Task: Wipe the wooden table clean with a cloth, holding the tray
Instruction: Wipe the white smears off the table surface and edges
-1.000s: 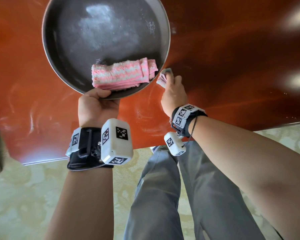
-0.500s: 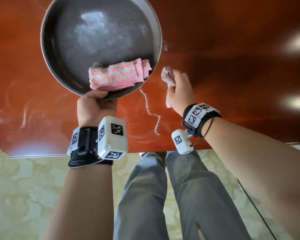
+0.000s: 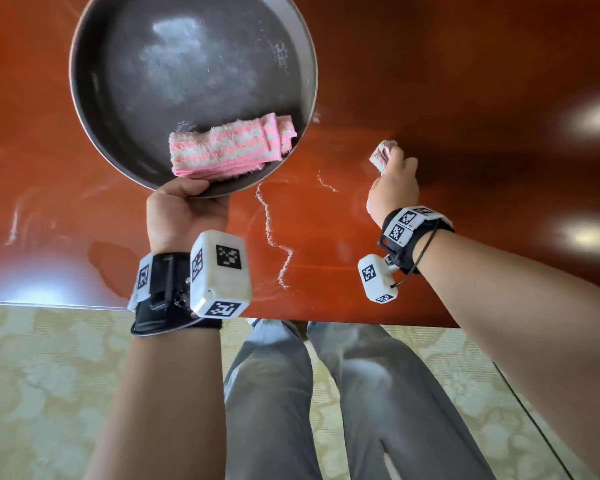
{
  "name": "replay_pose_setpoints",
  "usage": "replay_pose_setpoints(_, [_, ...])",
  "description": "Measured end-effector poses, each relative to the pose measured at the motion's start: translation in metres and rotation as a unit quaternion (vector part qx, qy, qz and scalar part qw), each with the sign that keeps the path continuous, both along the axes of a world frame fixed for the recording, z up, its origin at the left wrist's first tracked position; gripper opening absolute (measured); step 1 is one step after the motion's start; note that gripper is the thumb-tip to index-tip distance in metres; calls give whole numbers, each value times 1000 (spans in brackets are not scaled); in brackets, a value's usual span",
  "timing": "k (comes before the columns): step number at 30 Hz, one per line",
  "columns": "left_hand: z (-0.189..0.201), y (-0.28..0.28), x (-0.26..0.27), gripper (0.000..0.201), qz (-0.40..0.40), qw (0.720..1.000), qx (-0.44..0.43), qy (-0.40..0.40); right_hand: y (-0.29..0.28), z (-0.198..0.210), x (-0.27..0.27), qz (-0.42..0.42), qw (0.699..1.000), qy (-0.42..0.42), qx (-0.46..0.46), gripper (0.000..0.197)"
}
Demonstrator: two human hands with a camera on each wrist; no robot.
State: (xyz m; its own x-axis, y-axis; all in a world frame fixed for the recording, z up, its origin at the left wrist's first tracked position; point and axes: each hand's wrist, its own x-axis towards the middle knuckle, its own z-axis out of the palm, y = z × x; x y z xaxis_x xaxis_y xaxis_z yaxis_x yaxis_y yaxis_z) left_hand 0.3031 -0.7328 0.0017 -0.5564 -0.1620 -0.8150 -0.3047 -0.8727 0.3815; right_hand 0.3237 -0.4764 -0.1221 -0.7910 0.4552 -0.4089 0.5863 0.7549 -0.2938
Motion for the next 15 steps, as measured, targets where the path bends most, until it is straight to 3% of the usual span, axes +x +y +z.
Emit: replay_pose_setpoints(15, [-8,-49,9,43,45,998,-19,-29,-107,-1,2,211,977,-14,-10,62])
